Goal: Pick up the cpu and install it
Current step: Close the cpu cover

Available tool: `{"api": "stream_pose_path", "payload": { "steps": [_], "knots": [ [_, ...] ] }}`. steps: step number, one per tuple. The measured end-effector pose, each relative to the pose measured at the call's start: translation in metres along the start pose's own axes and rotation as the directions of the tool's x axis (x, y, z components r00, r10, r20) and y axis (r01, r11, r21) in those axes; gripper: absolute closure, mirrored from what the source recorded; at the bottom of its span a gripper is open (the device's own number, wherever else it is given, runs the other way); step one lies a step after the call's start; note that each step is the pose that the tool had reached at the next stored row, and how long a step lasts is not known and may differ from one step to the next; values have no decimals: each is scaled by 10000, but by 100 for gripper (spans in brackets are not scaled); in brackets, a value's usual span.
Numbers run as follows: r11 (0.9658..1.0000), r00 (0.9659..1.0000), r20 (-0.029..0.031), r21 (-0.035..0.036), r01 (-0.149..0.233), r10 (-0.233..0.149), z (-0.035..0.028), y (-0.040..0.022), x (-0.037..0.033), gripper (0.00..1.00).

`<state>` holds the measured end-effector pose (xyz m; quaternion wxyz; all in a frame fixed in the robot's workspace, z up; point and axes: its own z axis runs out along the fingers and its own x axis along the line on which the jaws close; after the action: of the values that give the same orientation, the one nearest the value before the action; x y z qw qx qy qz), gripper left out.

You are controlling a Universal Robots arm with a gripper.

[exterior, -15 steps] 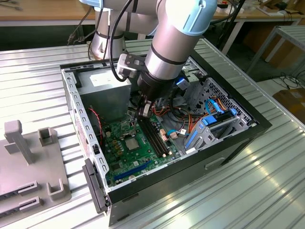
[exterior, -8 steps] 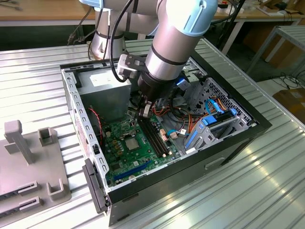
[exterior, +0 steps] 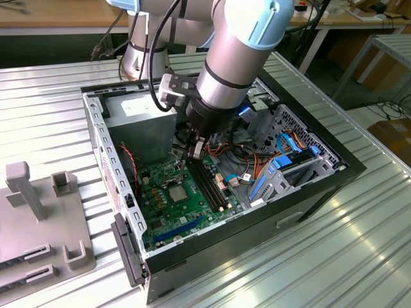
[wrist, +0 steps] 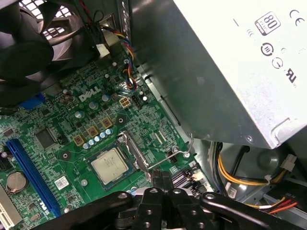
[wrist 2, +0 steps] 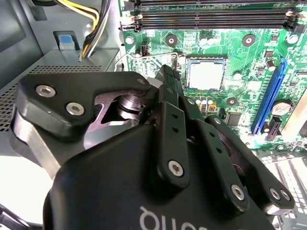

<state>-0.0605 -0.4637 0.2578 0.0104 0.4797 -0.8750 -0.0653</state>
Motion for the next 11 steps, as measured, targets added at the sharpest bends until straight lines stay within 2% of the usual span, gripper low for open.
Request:
{"api": "stream_pose_path", "payload": {
  "steps": [11],
  "knots": [
    [10000, 10000, 0, 0, -1, 1, -6, -29, 46, 89]
  ]
}}
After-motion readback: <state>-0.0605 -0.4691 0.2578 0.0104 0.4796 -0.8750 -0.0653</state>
